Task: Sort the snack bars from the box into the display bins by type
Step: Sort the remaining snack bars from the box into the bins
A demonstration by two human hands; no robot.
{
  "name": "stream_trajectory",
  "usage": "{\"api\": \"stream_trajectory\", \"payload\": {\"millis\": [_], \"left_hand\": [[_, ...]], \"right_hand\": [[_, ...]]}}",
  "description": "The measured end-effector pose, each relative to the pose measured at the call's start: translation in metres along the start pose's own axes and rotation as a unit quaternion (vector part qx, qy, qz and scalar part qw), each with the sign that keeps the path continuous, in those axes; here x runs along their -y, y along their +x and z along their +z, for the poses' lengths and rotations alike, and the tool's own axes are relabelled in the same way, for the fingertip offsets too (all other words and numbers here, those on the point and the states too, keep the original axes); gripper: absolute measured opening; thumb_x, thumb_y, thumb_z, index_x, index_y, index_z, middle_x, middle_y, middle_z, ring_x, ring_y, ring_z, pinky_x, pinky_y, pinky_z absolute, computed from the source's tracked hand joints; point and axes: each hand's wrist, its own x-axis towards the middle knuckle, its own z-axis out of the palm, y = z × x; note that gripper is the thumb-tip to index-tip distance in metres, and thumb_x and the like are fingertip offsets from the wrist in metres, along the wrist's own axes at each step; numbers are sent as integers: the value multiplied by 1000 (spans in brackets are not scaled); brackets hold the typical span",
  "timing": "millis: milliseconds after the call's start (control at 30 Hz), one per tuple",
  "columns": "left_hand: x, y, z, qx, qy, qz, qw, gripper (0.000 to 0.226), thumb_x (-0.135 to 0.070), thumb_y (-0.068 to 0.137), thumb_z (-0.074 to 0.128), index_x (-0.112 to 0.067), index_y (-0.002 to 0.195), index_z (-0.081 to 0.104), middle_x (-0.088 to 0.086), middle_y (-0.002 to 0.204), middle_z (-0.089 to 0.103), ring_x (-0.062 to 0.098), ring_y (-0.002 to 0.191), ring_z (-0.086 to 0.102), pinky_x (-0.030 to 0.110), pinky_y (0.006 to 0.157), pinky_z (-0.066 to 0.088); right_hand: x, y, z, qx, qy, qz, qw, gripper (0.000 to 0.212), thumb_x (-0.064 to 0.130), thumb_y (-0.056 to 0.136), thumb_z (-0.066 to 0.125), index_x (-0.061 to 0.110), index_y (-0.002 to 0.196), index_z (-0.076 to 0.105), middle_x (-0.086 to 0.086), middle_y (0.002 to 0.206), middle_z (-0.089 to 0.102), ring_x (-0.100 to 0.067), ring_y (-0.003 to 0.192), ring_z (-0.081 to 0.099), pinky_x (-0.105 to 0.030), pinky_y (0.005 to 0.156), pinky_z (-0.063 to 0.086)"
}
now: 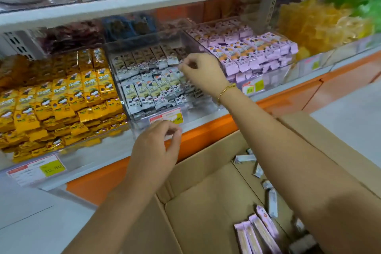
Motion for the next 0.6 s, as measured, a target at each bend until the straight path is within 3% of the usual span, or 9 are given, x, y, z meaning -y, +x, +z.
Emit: {"api": "stream_trajectory", "payload": {"millis": [67,167,300,367,467,600], "left_hand": [[-3,-11,15,39,-14,10,999,18,-30,91,53,-19,78,60,-9,75,59,4,73,54,16,63,39],[4,-32,44,112,7,12,994,23,-35,92,54,-21,74,56,-10,69,55,4,67,52,17,55,35],[34,-70,76,246,66,-25,967,5,-35,94,54,-37,89,53,-22,86,56,0,81,56,8,58,32],[48,-91,86,308,103,-43,945,9,-35,94,54,-33,102,56,-17,99,59,0,87,55,8,61,35],[63,-115,93,382,150,-63,910,19,-33,95,52,-24,111,57,-8,110,62,4,94,56,17,73,43],[68,-129,98,448,198,-37,871,23,-40,94,53,-24,108,59,-6,108,61,8,95,55,27,83,46]], "right_hand": [[-14,-50,-23,19,-11,-29,999,31,20,90,61,-4,70,61,-16,67,62,-20,62,53,-31,59,36],[-60,-123,-45,114,-55,38,991,29,23,90,63,0,71,62,-11,67,63,-17,61,54,-29,59,41],[-158,-204,-52,239,-134,218,936,25,20,87,59,0,73,61,-12,70,64,-23,67,59,-31,65,46],[-199,-236,-54,270,-177,276,905,18,19,86,60,3,87,67,-11,87,69,-27,86,64,-34,79,49],[-245,-277,-51,318,-191,370,852,30,21,87,65,8,115,63,-10,112,66,-26,108,59,-30,90,44],[-279,-317,-32,317,-157,486,799,36,24,89,64,5,119,61,-17,120,63,-31,111,59,-36,92,47]]}}
